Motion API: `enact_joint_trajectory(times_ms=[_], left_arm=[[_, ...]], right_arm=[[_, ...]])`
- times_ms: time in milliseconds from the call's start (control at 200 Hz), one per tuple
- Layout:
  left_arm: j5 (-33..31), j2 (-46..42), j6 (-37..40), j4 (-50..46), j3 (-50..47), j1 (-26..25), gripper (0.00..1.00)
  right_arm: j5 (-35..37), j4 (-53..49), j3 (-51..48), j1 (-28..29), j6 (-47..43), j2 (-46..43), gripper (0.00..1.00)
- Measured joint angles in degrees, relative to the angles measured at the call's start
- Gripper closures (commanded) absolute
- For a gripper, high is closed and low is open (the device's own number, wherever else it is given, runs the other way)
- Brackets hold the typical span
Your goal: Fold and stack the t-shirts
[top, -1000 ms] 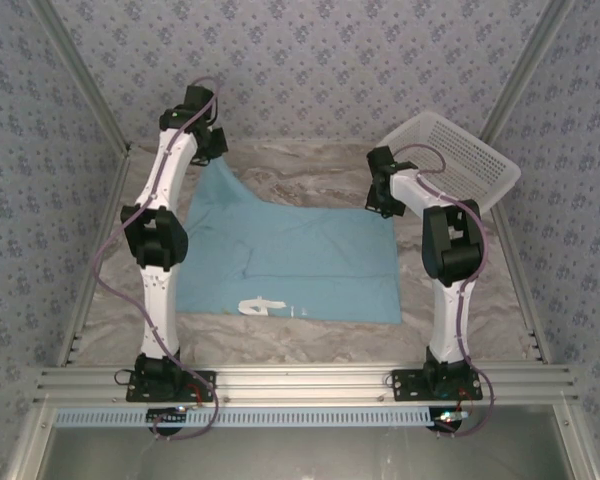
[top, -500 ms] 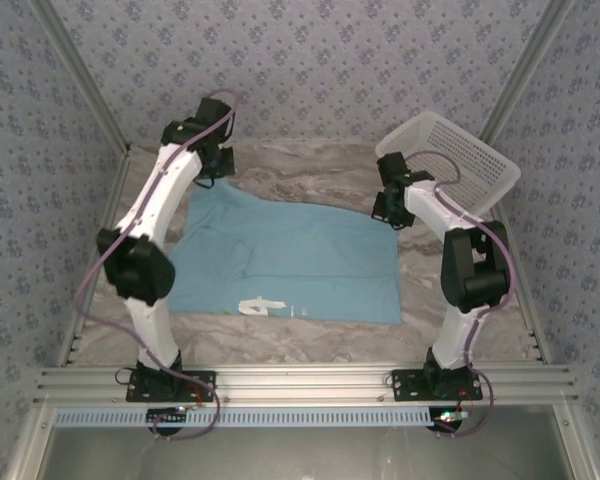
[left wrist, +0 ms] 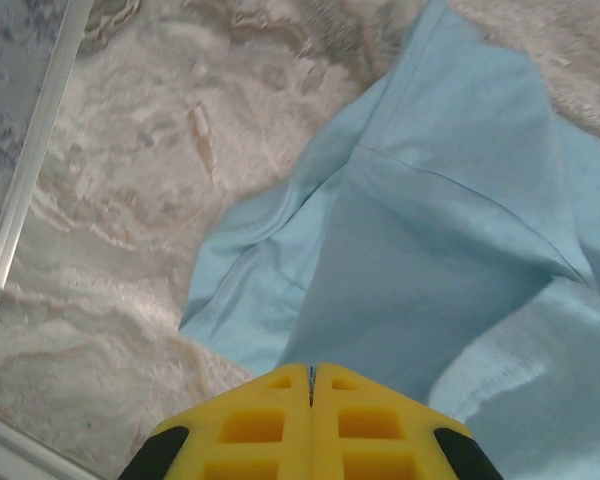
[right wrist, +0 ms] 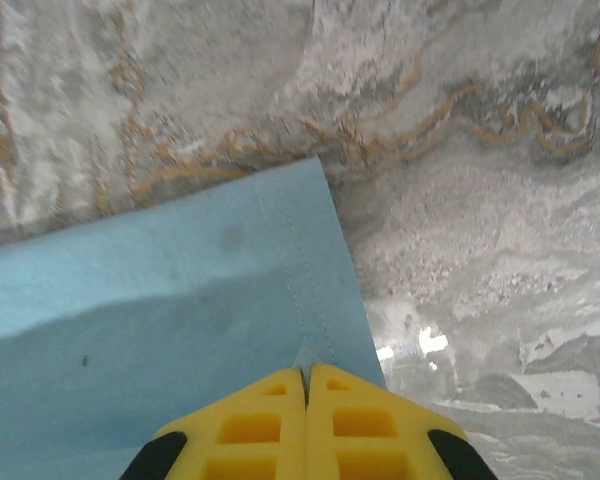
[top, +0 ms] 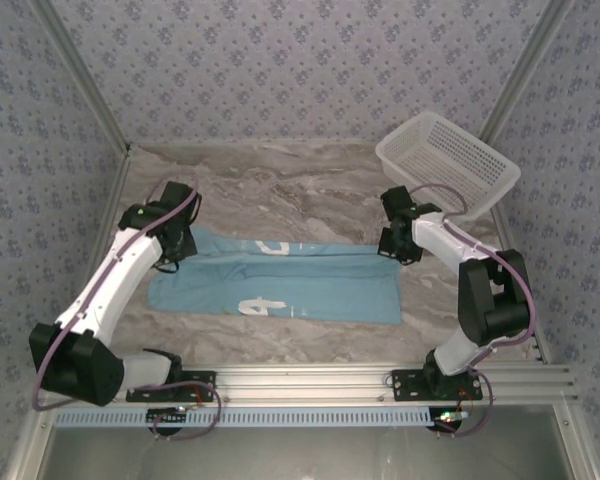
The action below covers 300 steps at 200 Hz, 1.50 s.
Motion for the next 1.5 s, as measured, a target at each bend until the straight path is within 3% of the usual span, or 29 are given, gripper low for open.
enact_joint_trajectory(times_ms=[345, 395, 500, 565, 630, 794, 884, 1044, 1204, 1354, 1499], left_arm=[[-0.6, -6.5, -10.8, -0.7, -8.2, 0.0, 1.00], [-0.4, -7.5, -12.8, -0.8, -9.7, 0.0, 1.00], [0.7, -8.8, -16.5, -1.2, -13.3, 0.0, 0.88], [1.3, -9.1, -18.1, -1.5, -14.8, 0.0, 0.70], [1.7, -9.2, -19.3, -2.3, -15.1, 0.0, 0.62], [1.7, -9.0, -19.3, -2.7, -12.6, 0.6, 0.59], [3.2, -8.0, -17.6, -0.7, -9.7, 3.6, 0.56], [12.1, -0.5, -12.0, 8.3, -5.7, 15.3, 0.55], [24.0, 12.9, -5.9, 18.6, -1.0, 24.7, 0.54], [29.7, 24.9, 0.2, 23.1, 4.9, 26.9, 0.52], [34.0, 30.2, 2.9, 25.4, 7.3, 26.8, 0.51]], right_arm=[[1.1, -0.7, -1.1, 1.7, 0.2, -3.7, 1.00], [1.1, -0.8, -1.6, 2.0, 0.5, -4.2, 0.91], [0.9, -0.9, -4.6, 2.4, 2.1, -6.4, 0.70], [0.3, -1.7, -7.5, 2.4, 3.7, -8.7, 0.62], [-0.2, -3.0, -10.1, 2.4, 5.2, -11.7, 0.60], [-1.1, -5.0, -12.0, 1.9, 7.5, -18.6, 0.63], [-1.4, -4.8, -11.3, 1.7, 8.2, -19.1, 0.65], [-2.7, -2.5, -7.8, 0.2, 8.8, -12.8, 0.62], [-5.5, 2.6, -4.6, -3.4, 8.6, -5.6, 0.58], [-7.7, 5.1, -0.9, -5.6, 7.6, 1.5, 0.57], [-9.1, 6.2, 1.4, -5.6, 7.2, 5.3, 0.58]])
